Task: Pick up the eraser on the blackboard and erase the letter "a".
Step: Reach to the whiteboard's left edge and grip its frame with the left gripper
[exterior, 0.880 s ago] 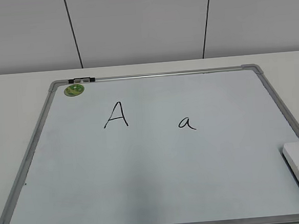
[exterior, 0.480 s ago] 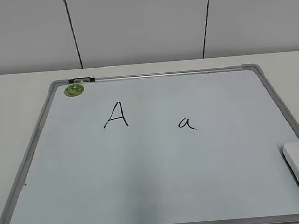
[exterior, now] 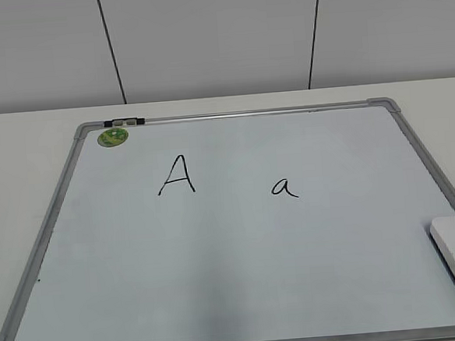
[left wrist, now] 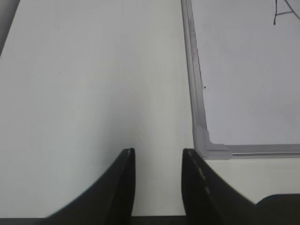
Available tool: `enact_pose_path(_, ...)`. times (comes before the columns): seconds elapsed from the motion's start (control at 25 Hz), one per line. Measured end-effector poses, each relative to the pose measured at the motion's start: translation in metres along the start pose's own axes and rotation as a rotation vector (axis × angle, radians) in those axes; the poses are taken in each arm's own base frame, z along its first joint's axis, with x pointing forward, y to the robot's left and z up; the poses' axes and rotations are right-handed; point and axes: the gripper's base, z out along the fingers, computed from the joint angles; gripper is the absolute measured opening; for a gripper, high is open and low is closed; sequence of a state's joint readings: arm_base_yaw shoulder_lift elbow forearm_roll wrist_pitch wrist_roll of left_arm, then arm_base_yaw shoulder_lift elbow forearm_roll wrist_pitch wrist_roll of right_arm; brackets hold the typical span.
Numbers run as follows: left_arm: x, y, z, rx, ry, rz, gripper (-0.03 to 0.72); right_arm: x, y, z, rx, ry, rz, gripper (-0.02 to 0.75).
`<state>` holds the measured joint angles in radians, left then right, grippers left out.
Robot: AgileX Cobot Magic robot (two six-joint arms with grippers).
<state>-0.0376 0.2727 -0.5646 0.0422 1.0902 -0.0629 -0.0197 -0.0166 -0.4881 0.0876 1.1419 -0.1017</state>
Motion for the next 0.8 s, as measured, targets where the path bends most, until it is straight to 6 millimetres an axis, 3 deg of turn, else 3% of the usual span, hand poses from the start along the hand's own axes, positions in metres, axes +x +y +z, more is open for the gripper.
enact_pose_path(0.44,-0.091,-0.016,0.063,0.082,0.331,-0.060,0.243,0.000,0.000,0.000,0.000,0.000,0.000,0.533)
enact_pose_path(0.8,-0.161,-0.023,0.150,0.076,0.480,-0.069,0.243,0.000,0.000,0.000,0.000,0.000,0.000,0.533)
